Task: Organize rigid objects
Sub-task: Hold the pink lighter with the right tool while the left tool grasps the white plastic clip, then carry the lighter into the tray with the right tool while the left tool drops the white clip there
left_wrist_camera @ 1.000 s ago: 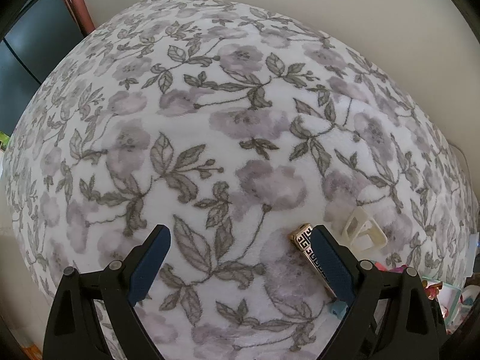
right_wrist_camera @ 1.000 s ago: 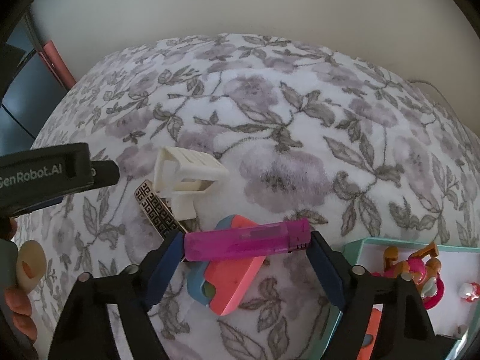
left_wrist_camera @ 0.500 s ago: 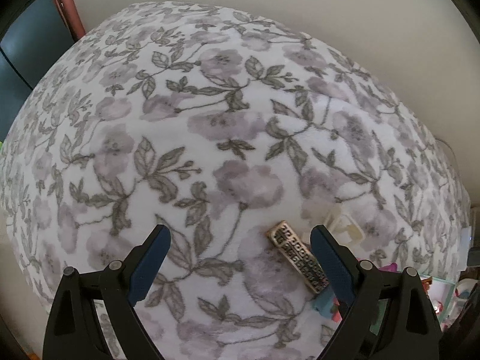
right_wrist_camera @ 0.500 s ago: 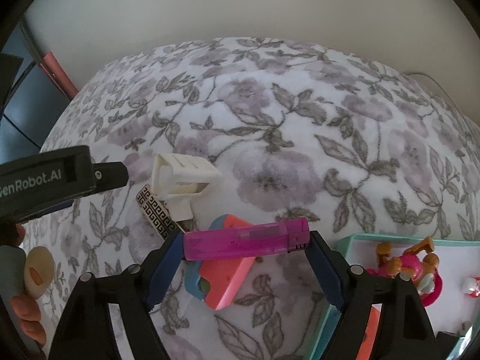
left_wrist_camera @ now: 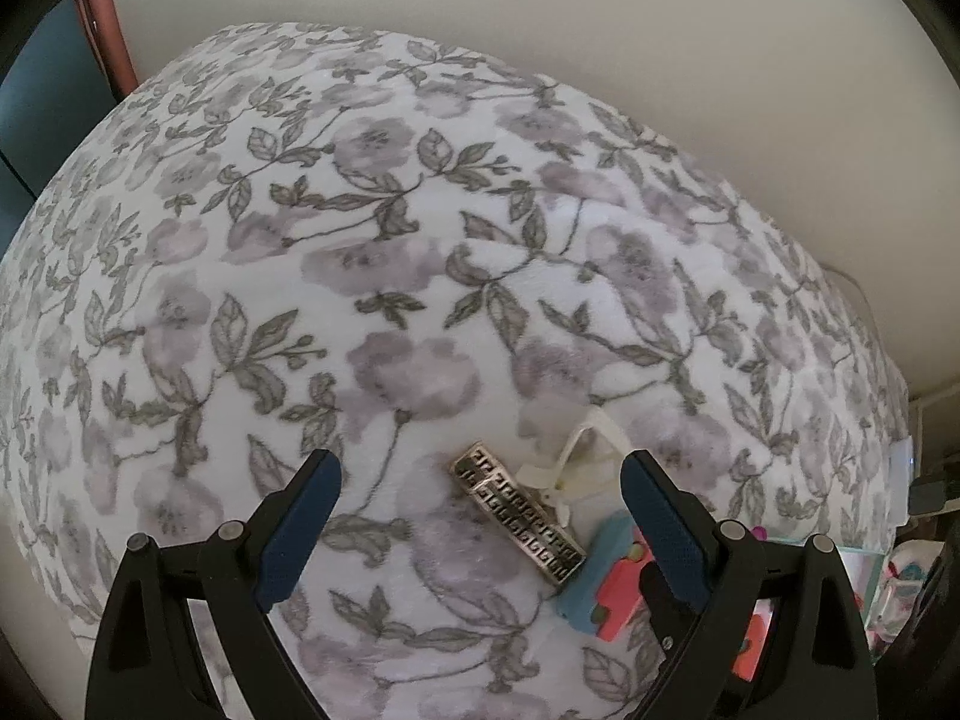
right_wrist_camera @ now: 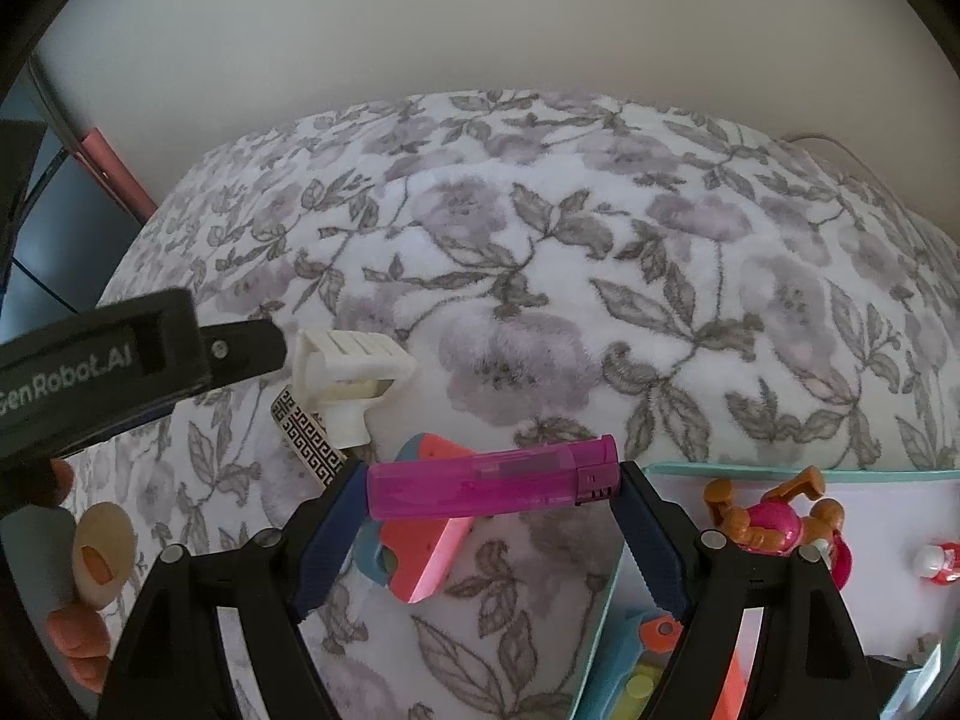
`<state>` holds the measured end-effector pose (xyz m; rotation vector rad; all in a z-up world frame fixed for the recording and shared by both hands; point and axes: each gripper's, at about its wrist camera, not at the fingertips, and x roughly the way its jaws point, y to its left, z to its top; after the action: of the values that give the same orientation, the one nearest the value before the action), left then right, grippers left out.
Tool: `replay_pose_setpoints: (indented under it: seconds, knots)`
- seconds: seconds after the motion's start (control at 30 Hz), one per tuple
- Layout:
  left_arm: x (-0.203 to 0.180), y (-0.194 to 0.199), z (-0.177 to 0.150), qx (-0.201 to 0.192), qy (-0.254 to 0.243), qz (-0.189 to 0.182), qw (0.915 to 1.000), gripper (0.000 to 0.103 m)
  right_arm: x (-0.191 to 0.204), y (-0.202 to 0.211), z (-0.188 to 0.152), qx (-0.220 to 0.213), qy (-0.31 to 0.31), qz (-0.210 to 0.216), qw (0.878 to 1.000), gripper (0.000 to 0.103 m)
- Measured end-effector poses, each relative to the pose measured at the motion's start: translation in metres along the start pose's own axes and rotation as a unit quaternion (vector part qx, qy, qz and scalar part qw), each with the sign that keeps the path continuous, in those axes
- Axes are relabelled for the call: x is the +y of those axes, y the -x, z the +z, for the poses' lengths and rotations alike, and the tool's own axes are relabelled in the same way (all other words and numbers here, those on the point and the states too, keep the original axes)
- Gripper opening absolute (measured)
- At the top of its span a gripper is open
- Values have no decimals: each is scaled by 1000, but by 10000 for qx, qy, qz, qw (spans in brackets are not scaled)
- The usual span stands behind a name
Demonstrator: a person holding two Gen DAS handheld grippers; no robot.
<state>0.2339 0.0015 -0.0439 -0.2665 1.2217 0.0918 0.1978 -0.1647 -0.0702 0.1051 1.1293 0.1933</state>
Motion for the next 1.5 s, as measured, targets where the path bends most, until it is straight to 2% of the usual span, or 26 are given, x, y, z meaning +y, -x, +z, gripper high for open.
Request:
replay_pose_setpoints:
  seconds: [0.2,0.43,0.47,0.5,0.63,0.7,0.73,0.8,0.83,1.13,1.5]
  knots:
    - [-12,-8,-2,26,-21,-392,9992,95,-1,4,-1,-2,37,39,10000,83]
    - [-24,-23,-8,47,-251,-345,9991,93,-1,5,-2,3,90,72,9999,83]
    - [-25,-24,-8,47,-278,-330,9991,88,-2,5,-2,4,94,74,9999,83]
    - [-25,-25,-8,51,-288,-327,9990,79,-2,5,-2,5,97,75,9999,83]
    - [-24,-29,-10,115,-318,-409,9986,60,-2,5,-2,4,93,75,9999,83]
    - [-25,-30,-10,135,-306,-490,9982,42,-2,5,-2,4,87,80,9999,83]
    - [-25,-30,-10,143,-315,-503,9981,38,-2,5,-2,3,74,95,9999,83]
    - [-27,-31,-11,120,-385,-412,9983,23,-3,5,-2,1,46,124,9999,83]
    - [-27,-31,-11,111,-408,-380,9984,21,-3,5,-2,0,43,128,9999,83]
    - [-22,-28,-10,103,-300,-439,9985,20,-3,5,-2,6,68,121,9999,83]
    - [-20,-7,-5,-142,-250,-432,9987,20,-4,9,-3,0,76,82,9999,83]
